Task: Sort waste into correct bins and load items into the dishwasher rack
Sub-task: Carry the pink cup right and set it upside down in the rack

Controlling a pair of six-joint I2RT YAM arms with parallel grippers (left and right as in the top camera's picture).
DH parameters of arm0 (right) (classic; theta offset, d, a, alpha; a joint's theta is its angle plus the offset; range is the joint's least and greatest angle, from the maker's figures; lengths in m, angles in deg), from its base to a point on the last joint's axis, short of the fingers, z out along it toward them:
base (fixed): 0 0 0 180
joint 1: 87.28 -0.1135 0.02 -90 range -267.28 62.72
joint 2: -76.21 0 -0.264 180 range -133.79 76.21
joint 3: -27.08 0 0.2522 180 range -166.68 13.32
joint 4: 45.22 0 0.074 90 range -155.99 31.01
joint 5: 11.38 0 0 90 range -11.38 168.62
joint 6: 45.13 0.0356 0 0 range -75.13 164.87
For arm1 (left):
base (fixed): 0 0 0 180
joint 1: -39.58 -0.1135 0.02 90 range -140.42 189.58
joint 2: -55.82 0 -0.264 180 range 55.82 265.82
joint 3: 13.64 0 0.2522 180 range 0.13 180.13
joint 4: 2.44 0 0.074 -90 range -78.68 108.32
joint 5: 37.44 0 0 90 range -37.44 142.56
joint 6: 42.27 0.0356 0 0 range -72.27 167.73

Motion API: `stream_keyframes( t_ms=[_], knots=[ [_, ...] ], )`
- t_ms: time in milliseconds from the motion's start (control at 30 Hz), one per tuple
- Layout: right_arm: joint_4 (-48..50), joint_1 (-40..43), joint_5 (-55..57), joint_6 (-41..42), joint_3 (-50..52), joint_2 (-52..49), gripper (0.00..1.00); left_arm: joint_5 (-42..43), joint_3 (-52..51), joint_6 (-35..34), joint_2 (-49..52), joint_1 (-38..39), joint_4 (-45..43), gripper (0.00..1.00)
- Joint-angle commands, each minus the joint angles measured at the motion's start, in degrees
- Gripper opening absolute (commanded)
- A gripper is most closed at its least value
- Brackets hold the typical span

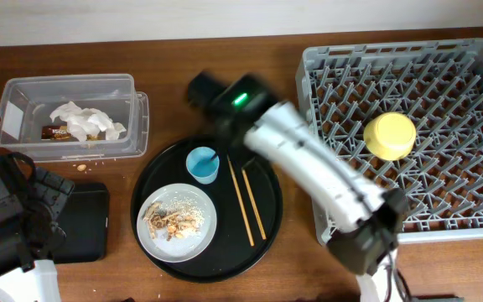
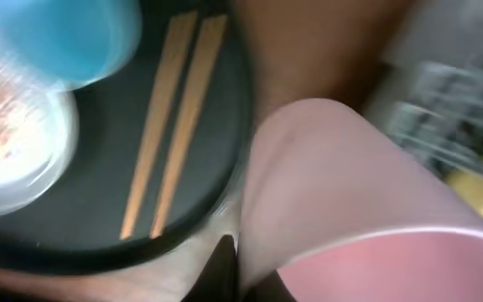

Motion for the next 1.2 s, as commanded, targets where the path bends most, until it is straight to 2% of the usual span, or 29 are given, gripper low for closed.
stream_keyframes(
  t_ms=[0,100,167,233,333,433,500,733,1067,1167],
  knots=[
    [-0.63,13.05,-6.82,3.93,-3.65,4.66,0.04,-0.04,0.13,-0.13,-0.24,-0.33,0.04,0.99],
    [-0.63,24.63,-21.75,2.16,-3.52,6.95,0.04,-0.04,0.13,-0.13,-0.24,-0.33,0.02,0.99],
    [-0.63,33.66,-37.2,-4.35,-2.32,8.28,0.04,-0.04,0.13,-0.13,-0.24,-0.33,0.04,0.99],
    [-0.63,39.89,-45.16,-9.92,2.43,10.21,0.04,-0.04,0.13,-0.13,-0.24,-0.33,0.02,0.99],
    [-0.63,43.89,-51.63,-16.92,10.51,11.47,0.04,-0.04,0.13,-0.13,-0.24,-0.33,0.04,0.99],
    [-0.63,48.54,-65.16,-28.46,21.2,11.61,0.04,-0.04,0.13,-0.13,-0.24,-0.33,0.04,0.99],
    [-0.63,52.65,-76.98,-39.1,29.88,11.61,0.04,-0.04,0.13,-0.13,-0.24,-0.33,0.04,0.99],
    [-0.22,61.11,-88.26,-56.06,50.95,11.47,0.04,-0.04,0.13,-0.13,-0.24,-0.33,0.04,0.99],
    [5.53,59.52,-92.89,-56.5,54.97,9.55,0.04,-0.04,0.13,-0.13,-0.24,-0.33,0.04,0.99],
    [8.96,59.52,-92.96,-51.76,55.06,8.85,0.04,-0.04,0.13,-0.13,-0.24,-0.33,0.04,0.99]
  ],
)
